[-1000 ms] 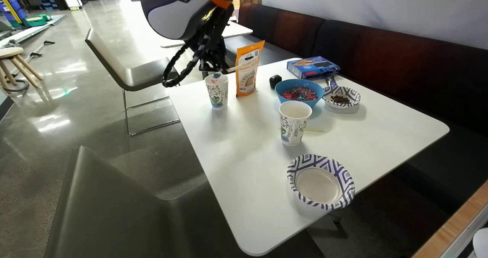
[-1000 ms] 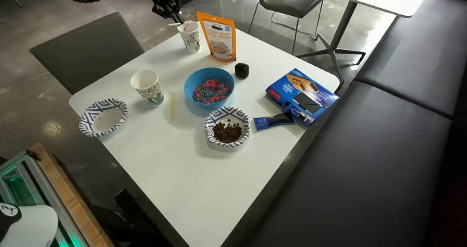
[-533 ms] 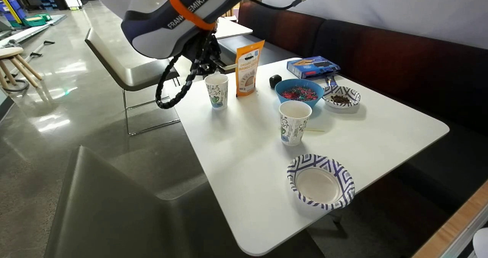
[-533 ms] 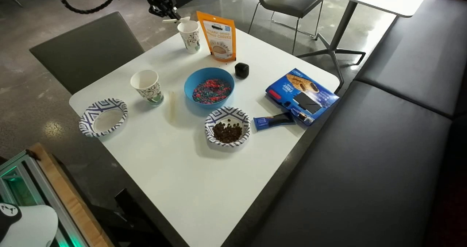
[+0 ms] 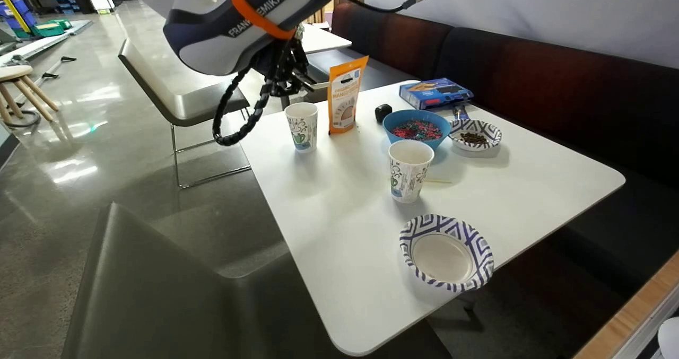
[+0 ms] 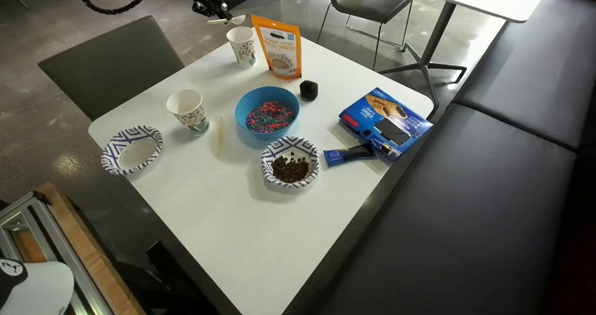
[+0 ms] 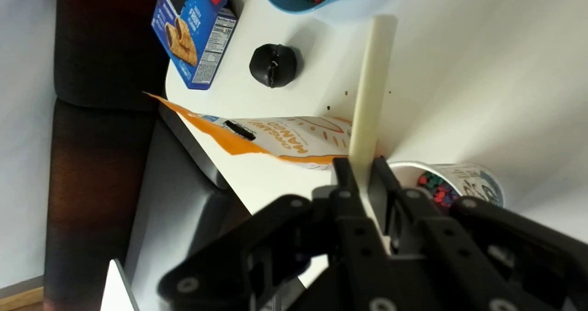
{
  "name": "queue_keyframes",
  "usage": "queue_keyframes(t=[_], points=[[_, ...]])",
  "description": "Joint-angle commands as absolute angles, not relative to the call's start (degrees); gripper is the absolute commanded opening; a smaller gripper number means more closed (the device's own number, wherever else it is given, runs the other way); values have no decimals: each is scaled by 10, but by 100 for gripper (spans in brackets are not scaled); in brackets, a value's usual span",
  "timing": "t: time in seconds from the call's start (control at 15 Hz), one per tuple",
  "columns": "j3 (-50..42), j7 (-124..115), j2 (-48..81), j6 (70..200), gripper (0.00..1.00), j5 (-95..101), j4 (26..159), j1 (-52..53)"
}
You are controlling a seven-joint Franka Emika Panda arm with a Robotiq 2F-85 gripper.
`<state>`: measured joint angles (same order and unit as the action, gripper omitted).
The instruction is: Put some of the contents of the blue bowl into the paper cup next to the orange packet using the plastic spoon
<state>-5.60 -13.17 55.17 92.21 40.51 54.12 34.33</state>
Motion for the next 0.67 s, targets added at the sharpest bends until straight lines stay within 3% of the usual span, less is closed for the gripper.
queue_keyframes(t=[0.0,0.6], points=[[-24,-120,457,943,4,339,630,298],[43,34,312,1122,4,201,853,149]])
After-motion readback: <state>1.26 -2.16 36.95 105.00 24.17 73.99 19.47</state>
